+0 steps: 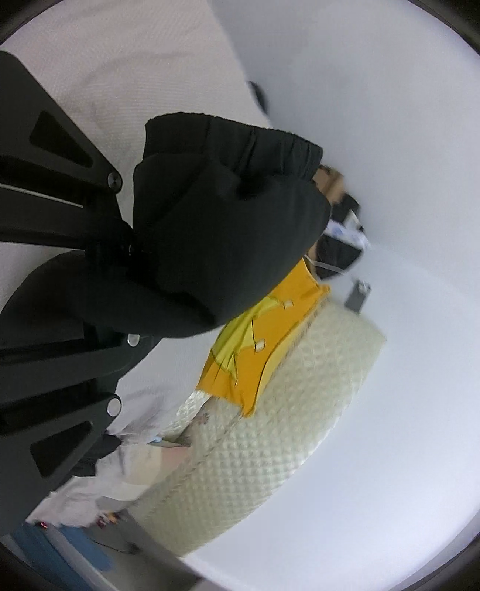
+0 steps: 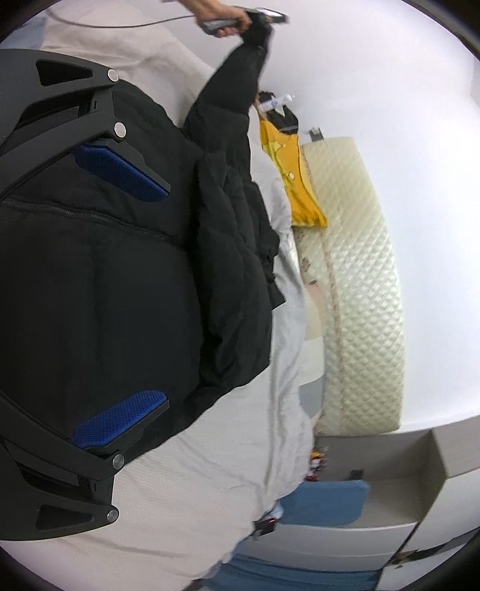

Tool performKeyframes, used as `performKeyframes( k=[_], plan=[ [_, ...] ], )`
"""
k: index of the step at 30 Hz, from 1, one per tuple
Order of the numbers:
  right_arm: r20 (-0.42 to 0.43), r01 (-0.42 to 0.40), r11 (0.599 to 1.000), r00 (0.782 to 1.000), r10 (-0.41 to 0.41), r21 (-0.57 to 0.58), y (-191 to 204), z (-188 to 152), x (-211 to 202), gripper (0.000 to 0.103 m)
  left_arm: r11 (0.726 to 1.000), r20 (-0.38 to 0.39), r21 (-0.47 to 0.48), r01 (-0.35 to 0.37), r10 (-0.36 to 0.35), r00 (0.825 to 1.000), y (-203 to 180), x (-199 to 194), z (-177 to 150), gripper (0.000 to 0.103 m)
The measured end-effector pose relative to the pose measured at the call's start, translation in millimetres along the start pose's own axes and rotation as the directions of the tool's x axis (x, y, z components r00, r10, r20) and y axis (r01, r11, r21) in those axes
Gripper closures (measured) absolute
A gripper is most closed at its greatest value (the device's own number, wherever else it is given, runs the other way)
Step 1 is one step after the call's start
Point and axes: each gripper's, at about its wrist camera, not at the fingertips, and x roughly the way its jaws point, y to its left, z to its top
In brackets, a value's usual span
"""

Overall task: Fold large clothes
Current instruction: 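Carry the sleeve across the jacket body toward the right gripper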

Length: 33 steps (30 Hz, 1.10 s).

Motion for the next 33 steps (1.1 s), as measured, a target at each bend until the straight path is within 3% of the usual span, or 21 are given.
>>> performKeyframes(
  k=[4, 8, 15, 25, 31, 33],
  plan=[
    [0.039, -0.013, 1.000, 0.999, 0.014, -0.020, -4.4, 1.5, -12.0, 0.000, 0.998, 0.016, 0.061, 0.027, -0.028, 0.999, -48.4, -20.7, -2.9, 0.097],
    [0.067, -0.011, 0.997, 0.998, 0.016, -0.075, -4.5, 0.2, -20.2, 0.000, 0.996, 0.042, 0.063, 0.058, -0.061, 0.997, -96.0, -45.3, -4.4, 0.097],
    [0.132, -0.002, 0.999, 0.991, 0.007, -0.039, -21.9, 13.4, -37.6, 0.000, 0.983, 0.061, 0.154, 0.101, -0.111, 0.992, -196.9, -85.6, -12.7, 0.097],
    [0.115, -0.061, 0.993, 0.992, 0.049, 0.105, -75.2, 13.8, -42.0, 0.000, 0.945, 0.001, 0.270, 0.187, -0.194, 0.981, -313.8, -91.1, -76.1, 0.097],
    [0.149, -0.087, 0.993, 0.986, 0.074, 0.082, -84.8, 15.1, -56.8, 0.000, 0.925, -0.029, 0.320, 0.206, -0.207, 0.978, -350.0, -84.6, -120.2, 0.097],
    [0.177, -0.113, 0.993, 0.978, 0.109, 0.015, -82.1, 13.8, -65.5, 0.000, 0.918, -0.034, 0.328, 0.222, -0.223, 0.974, -355.1, -82.5, -139.3, 0.097]
  ],
)
